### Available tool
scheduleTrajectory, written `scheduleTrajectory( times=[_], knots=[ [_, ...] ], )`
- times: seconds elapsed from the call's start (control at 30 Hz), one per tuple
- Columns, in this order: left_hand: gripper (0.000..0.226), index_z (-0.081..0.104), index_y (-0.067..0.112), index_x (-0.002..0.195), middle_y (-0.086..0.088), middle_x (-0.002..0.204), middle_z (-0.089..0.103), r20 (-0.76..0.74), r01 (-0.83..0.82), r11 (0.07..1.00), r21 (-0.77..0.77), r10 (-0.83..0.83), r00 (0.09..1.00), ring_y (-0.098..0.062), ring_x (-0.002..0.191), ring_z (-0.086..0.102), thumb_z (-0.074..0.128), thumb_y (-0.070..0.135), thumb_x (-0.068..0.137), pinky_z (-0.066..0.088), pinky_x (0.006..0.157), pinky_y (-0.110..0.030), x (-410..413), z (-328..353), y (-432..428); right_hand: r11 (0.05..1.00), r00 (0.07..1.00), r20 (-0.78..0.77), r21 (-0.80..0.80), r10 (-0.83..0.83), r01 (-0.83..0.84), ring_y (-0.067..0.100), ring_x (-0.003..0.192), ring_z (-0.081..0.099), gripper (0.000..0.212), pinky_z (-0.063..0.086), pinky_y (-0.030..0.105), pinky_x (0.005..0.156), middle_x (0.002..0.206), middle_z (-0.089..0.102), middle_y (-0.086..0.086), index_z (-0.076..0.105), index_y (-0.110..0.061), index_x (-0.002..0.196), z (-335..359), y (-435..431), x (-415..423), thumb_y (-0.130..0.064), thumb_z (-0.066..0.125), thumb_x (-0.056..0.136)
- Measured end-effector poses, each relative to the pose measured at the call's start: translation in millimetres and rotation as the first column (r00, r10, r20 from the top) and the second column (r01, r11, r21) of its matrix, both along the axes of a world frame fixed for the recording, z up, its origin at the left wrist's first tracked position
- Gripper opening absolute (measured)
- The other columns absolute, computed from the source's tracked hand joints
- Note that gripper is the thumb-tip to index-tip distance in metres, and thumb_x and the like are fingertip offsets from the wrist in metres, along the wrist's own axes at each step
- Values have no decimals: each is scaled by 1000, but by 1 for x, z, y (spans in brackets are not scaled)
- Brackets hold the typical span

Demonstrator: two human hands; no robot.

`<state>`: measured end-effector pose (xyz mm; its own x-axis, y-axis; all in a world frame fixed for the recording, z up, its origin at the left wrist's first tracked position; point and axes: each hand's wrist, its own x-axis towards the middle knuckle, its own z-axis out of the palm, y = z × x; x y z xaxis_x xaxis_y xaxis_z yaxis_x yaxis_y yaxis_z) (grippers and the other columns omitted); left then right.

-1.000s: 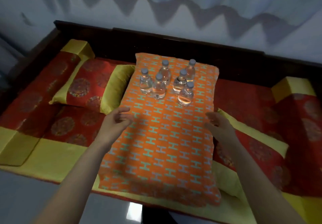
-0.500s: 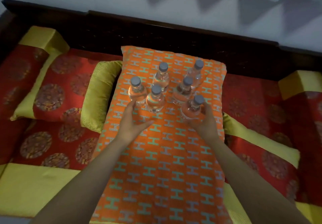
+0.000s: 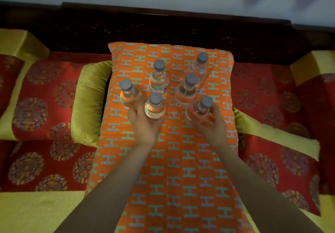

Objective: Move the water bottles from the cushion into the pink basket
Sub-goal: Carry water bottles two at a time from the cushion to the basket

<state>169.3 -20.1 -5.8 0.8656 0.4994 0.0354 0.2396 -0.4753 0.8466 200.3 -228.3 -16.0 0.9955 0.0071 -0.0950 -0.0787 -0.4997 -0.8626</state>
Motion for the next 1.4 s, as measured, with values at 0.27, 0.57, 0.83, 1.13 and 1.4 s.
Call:
scheduleTrajectory(
  times=[0.27,0.57,0.83,1.13,1.4],
  knots=[
    [67,37,27,111,14,97,59,-33,30,984,-176,-37,999,0,80,60,86,23,67,41,67,-2,-7,4,-3,991,998,41,129,-48,42,4,106,61,71,50,15,81,119,61,-13,49,-35,125,0,-6,-14,-45,85,65],
    [61,54,28,108,21,93,60,-84,66,974,-217,-86,993,20,81,55,90,24,59,42,62,-1,-38,25,29,980,992,35,168,-119,111,6,100,62,66,55,24,78,113,62,-14,51,-27,122,19,-11,-41,-40,85,67],
    [60,57,29,113,21,100,60,1,144,952,-270,-149,989,7,84,60,87,22,62,47,63,-9,-71,74,44,975,981,67,141,-184,174,-5,86,64,55,49,17,68,98,65,-29,53,-48,107,72,-22,-83,-39,84,62],
    [68,63,25,116,0,107,70,154,325,900,-291,-292,944,-19,98,66,81,51,56,56,78,-36,-113,142,51,931,940,163,265,-299,250,6,90,68,67,53,21,73,101,71,-13,63,-29,116,145,-44,-157,-39,87,54],
    [40,66,21,99,-1,89,70,216,439,850,-293,-388,896,-2,75,61,87,23,65,47,61,-13,-144,167,8,889,881,188,248,-434,385,18,93,69,60,55,39,81,97,73,-8,67,-31,108,188,-88,-239,-41,87,53]
  ],
)
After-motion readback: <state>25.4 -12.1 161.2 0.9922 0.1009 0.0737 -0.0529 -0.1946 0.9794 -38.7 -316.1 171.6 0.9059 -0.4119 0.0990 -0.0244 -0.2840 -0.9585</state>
